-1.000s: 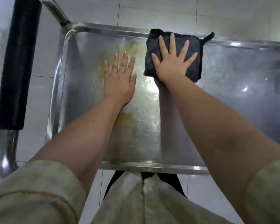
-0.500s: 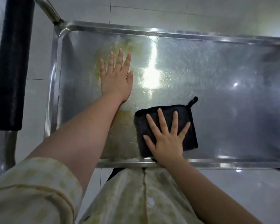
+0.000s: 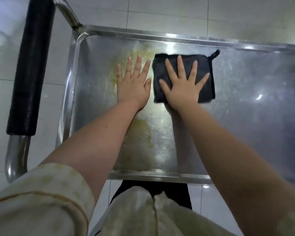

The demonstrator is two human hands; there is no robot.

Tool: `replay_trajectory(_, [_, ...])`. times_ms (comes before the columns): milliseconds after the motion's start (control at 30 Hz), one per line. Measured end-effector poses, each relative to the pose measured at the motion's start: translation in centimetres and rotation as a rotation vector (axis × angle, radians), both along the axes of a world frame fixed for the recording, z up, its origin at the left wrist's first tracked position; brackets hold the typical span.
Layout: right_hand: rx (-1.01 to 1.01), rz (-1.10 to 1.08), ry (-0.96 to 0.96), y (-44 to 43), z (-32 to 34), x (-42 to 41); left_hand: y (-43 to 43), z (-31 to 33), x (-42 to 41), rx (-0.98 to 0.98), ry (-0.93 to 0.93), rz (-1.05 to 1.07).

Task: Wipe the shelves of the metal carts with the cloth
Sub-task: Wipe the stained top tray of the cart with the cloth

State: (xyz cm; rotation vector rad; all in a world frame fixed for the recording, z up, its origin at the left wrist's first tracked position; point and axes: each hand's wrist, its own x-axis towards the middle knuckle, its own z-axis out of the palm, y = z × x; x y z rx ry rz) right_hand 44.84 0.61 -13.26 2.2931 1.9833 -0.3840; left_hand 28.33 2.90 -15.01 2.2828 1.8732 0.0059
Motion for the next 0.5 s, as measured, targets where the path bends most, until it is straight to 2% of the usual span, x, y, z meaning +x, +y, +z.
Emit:
replay_trajectory(233, [-0.029,0.11,-0.018,-19.9,0.2,-2.3,0.1,0.1,0.0,-0.03,0.024,-0.001])
replay_trajectory(400, [-0.073,0.164,-0.013,-21.3,0.7,-0.8,0.2,0.3,0.2,-0.044,0.035,-0.009])
replay_trajectory(500, [-0.096,0.164,-0.05,-21.8,0.9,3.2,0.3,0.6,0.0,-0.051,0.025,-0.009])
